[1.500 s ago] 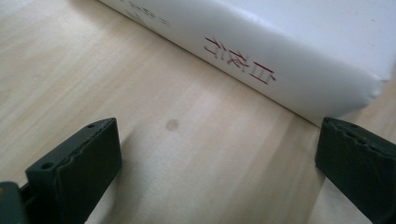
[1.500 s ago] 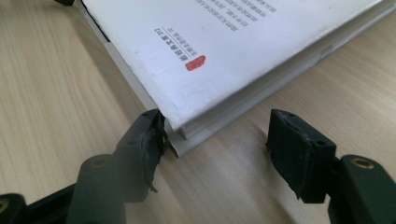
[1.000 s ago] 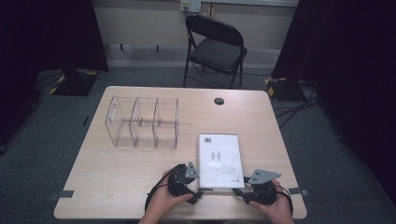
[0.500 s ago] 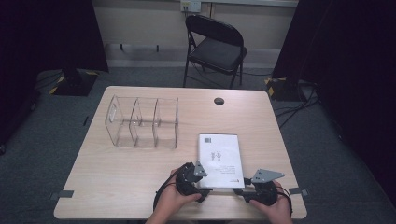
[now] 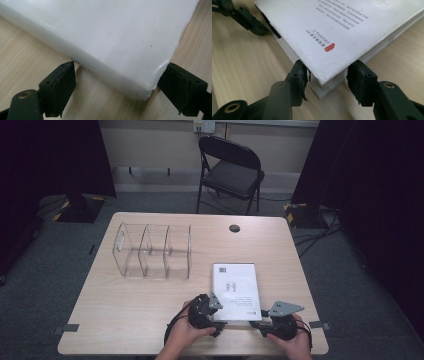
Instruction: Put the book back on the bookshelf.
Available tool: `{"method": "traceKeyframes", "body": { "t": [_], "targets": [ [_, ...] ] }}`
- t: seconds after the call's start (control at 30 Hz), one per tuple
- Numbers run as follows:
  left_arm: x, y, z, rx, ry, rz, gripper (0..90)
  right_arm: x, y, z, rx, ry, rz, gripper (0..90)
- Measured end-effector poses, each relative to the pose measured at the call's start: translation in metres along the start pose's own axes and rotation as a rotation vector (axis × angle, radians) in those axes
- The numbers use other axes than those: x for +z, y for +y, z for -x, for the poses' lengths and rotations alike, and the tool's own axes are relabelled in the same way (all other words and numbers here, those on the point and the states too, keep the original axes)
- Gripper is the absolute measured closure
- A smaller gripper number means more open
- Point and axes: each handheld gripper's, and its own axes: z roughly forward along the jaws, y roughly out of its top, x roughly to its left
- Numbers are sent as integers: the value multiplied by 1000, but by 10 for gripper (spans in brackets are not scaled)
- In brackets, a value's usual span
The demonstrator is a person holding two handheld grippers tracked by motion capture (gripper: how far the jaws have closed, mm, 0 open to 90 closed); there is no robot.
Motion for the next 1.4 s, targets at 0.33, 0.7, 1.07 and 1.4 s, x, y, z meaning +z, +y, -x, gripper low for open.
{"method": "traceKeyframes", "body": {
  "t": [0.33,0.7,1.07,1.4],
  "targets": [
    [0,-1,0,-6,0,13,149,-10,14,-8,-31,8,47,665],
    [-14,4,-3,42,23,46,165,-9,18,-7,-39,34,64,669],
    [-12,33,18,158,62,86,128,-9,20,-5,-19,50,77,671],
    [1,45,29,186,103,56,0,-9,22,-5,-17,53,77,671]
  ]
}}
